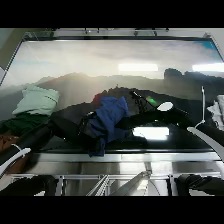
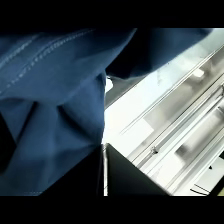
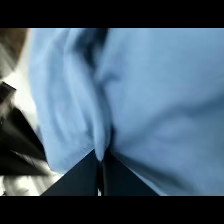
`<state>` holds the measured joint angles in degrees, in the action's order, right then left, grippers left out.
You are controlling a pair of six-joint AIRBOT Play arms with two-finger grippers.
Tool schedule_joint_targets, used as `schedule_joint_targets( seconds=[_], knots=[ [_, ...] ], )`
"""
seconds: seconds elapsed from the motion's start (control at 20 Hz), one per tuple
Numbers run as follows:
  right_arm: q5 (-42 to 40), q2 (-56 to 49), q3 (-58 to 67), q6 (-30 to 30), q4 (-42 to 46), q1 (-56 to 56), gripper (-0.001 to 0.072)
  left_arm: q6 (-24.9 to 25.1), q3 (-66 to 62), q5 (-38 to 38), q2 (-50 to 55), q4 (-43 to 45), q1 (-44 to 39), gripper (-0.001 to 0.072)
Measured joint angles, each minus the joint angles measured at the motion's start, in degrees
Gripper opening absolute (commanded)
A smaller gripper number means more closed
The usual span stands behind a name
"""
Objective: Fold the shirts.
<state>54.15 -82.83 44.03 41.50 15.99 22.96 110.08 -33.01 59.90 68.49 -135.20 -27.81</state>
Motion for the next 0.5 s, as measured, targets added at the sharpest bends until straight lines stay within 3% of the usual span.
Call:
schedule_joint_targets(
  seconds=[0.25,0.5],
  knots=[
    [7.6,4.9,0.9,-3.9,-8.9,-2.0,0.0021,-0.1,-2.3,-3.3,-2.2,0.2,0.6,0.0007],
    [14.9,19.6,9.4,-9.7,-22.7,-9.2,0.0021,-0.1,-12.4,-3.2,-12.6,0.2,9.9,0.0009]
  ],
)
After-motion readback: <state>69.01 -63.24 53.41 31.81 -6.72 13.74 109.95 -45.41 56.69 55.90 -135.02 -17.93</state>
